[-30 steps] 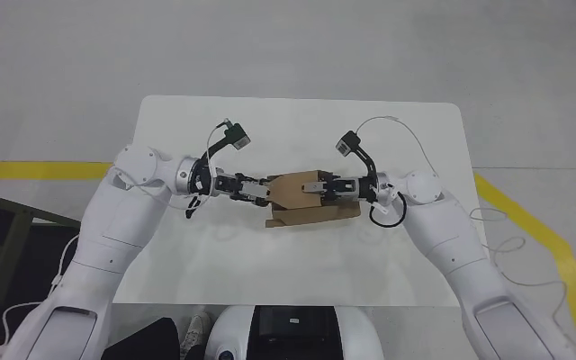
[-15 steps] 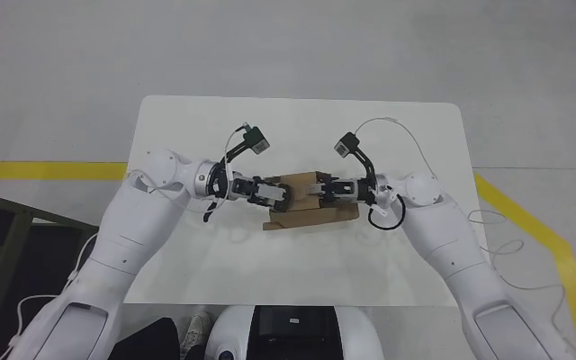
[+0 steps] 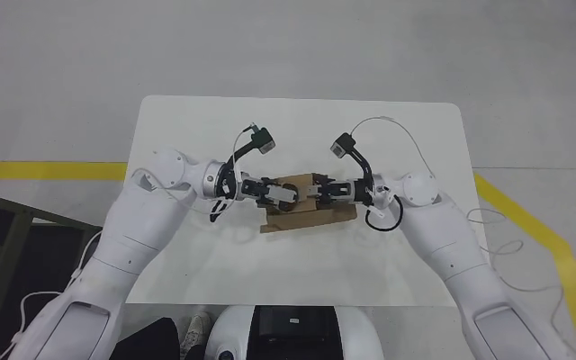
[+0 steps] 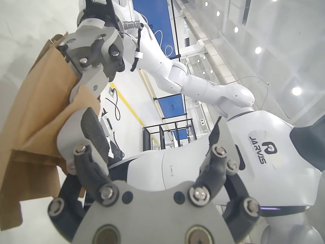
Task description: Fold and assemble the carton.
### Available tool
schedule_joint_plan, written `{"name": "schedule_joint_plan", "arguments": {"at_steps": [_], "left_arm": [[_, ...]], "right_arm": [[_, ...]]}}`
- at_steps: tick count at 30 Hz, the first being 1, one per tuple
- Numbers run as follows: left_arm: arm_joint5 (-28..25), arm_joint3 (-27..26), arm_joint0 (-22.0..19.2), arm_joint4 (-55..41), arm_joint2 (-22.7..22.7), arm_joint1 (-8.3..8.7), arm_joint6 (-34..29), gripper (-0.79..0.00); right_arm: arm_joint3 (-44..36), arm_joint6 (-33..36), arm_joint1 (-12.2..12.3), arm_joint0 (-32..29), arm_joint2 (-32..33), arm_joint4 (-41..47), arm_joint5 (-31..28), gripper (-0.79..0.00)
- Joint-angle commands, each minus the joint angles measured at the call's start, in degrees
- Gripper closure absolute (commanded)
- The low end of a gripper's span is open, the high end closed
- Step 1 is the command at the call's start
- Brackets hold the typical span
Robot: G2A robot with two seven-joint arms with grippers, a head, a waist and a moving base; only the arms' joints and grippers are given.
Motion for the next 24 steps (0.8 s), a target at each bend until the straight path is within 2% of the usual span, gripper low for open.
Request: {"name": "schedule_joint_plan", "arguments": {"at_steps": [1,13,24], "left_arm": [[0.06,-0.39,0.05,-0.02,0.03,-0.02,-0.09,-0.785],[-1.22,-1.32,3.20,-1.65,-6.53,1.62,-0.33,-0.785],[-0.43,-0.53,3.94,0.11,-7.96,2.16,0.97,-0.785]], "right_arm": [[-0.66,-0.05,0.10,-0.19,0.22,-0.28,0.29,0.000],[-2.08,-0.80,1.04,-1.43,3.03,-0.80,0.83,0.000],[-6.92,-0.60,1.80,-2.89,4.30,-2.20,3.53,0.000]]}}
